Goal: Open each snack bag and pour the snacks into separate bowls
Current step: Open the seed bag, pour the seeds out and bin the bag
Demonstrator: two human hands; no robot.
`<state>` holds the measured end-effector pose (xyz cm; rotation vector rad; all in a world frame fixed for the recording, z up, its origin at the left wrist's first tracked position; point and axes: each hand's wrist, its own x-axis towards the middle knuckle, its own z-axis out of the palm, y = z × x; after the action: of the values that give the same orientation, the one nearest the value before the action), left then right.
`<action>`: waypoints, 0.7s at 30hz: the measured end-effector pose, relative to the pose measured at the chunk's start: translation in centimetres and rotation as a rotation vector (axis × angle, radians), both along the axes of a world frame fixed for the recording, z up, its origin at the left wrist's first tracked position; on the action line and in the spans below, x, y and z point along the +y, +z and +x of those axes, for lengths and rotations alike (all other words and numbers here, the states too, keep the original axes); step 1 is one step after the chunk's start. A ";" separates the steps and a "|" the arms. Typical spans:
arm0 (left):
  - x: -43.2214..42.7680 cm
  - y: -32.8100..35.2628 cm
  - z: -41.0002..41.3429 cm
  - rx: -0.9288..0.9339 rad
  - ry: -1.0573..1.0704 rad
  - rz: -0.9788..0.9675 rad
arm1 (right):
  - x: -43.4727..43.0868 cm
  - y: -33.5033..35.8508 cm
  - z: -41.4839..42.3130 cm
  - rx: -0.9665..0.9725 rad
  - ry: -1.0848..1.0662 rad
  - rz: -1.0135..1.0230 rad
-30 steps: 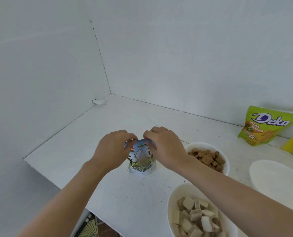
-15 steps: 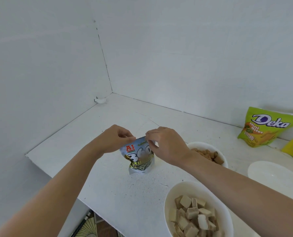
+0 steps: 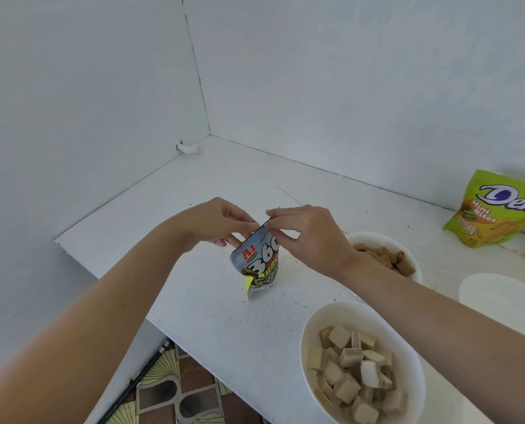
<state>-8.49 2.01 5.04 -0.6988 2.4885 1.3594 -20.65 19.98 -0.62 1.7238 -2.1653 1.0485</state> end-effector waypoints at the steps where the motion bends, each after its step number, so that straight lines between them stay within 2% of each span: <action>1: 0.0 0.1 0.1 0.000 -0.008 0.011 | -0.1 0.0 0.0 0.004 0.007 0.003; 10: -0.3 0.3 0.3 0.015 -0.007 0.024 | -0.4 0.8 -0.3 0.084 0.073 0.002; 21: 1.7 1.1 0.9 0.051 -0.065 -0.138 | -1.0 1.8 0.0 0.067 0.117 0.266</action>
<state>-7.63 3.69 6.09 -0.6112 2.6402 1.2069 -20.69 18.97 1.16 1.9892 -2.2707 0.7404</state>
